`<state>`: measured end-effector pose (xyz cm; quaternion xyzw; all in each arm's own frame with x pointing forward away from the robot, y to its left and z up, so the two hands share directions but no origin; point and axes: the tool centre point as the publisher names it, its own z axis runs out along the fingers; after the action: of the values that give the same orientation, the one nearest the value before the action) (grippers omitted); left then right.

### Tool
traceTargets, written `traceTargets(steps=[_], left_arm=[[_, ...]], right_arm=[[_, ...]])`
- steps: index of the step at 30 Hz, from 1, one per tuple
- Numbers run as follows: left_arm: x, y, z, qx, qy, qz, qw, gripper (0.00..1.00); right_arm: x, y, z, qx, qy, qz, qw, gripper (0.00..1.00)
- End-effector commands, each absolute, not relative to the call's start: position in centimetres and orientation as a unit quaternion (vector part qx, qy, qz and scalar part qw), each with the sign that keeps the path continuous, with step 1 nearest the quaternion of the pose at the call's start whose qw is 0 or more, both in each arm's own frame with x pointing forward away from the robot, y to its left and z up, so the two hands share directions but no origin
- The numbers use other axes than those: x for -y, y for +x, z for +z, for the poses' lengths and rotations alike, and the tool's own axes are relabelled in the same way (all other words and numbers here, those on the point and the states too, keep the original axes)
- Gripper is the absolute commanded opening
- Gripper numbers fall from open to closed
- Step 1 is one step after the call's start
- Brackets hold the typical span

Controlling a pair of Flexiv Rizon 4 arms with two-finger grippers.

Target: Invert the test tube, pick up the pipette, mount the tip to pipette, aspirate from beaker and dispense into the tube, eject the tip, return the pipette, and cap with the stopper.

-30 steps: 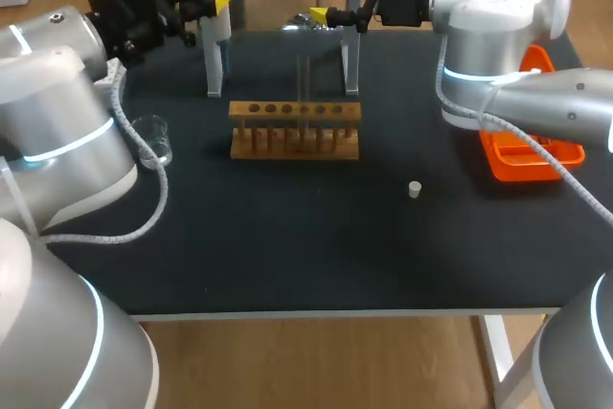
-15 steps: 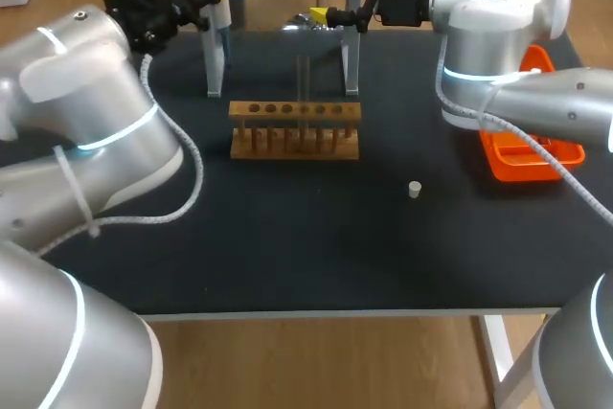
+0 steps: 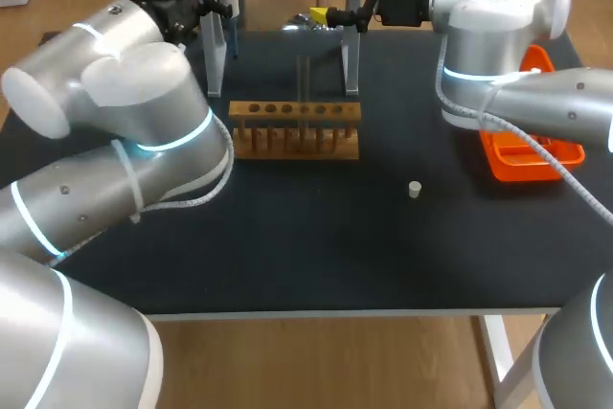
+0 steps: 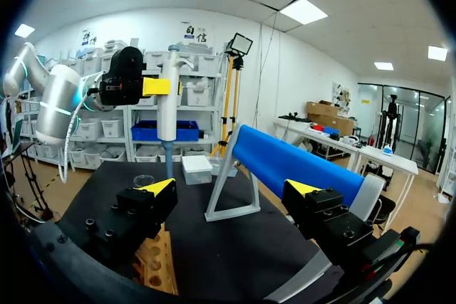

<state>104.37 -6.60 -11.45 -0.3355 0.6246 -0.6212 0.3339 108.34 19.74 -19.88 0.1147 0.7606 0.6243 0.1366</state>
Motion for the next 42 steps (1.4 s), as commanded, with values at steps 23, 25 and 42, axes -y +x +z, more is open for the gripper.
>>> traceTargets(steps=[23, 25, 42], left_arm=[[7.6, 110.3, -14.6, -0.583, -0.491, -0.492, 0.421, 0.00], [7.6, 110.7, -15.0, -0.586, -0.493, -0.487, 0.420, 0.00], [6.6, 112.5, -16.9, -0.602, -0.515, -0.459, 0.402, 0.00]], right_arm=[[-19.8, 108.4, -19.9, -0.761, 0.115, 0.624, 0.137, 1.00], [-19.8, 108.4, -19.9, -0.761, 0.115, 0.624, 0.137, 1.00], [-19.8, 108.4, -19.9, -0.761, 0.115, 0.624, 0.137, 1.00]])
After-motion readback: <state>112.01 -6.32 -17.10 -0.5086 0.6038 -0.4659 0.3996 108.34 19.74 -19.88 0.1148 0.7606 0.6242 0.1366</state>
